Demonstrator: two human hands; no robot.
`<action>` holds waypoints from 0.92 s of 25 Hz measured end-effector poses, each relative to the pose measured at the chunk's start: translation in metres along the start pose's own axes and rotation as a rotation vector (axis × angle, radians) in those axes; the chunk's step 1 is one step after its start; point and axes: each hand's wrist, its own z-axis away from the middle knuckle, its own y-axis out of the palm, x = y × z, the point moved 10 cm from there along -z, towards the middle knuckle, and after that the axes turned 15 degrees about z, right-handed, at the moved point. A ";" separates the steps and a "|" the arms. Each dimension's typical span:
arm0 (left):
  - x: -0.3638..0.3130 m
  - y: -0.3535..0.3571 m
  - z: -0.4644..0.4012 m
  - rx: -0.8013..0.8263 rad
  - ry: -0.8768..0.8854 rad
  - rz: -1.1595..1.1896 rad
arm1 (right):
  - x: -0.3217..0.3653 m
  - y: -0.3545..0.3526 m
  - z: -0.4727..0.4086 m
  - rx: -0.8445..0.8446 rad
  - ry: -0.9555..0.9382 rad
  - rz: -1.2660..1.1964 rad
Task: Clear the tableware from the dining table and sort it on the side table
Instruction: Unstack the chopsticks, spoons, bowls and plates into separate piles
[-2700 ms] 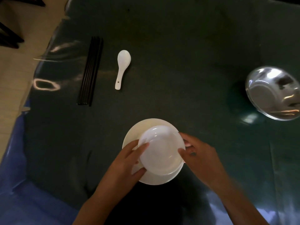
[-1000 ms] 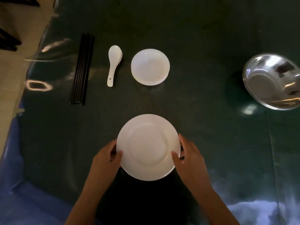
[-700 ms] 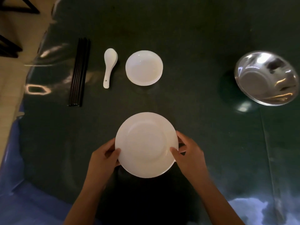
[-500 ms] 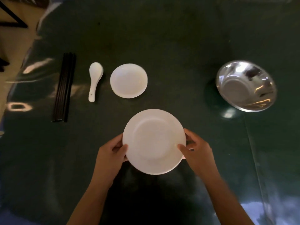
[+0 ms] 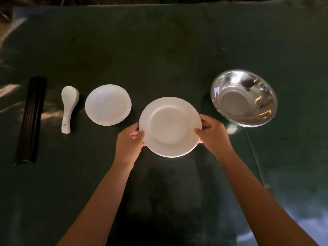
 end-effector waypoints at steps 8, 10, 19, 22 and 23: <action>-0.049 0.010 0.057 0.034 0.624 -0.674 | 0.029 -0.018 0.063 -0.364 -0.481 0.468; -0.045 0.047 0.075 0.282 0.835 -0.846 | 0.047 -0.007 0.082 -0.376 -0.744 0.633; -0.032 0.075 0.063 0.473 0.856 -0.925 | 0.066 0.011 0.076 -0.290 -1.054 0.787; -0.035 0.078 0.061 0.541 0.851 -0.911 | 0.071 0.017 0.077 -0.225 -1.139 0.808; -0.036 0.079 0.061 0.558 0.860 -0.919 | 0.072 0.018 0.076 -0.214 -1.163 0.815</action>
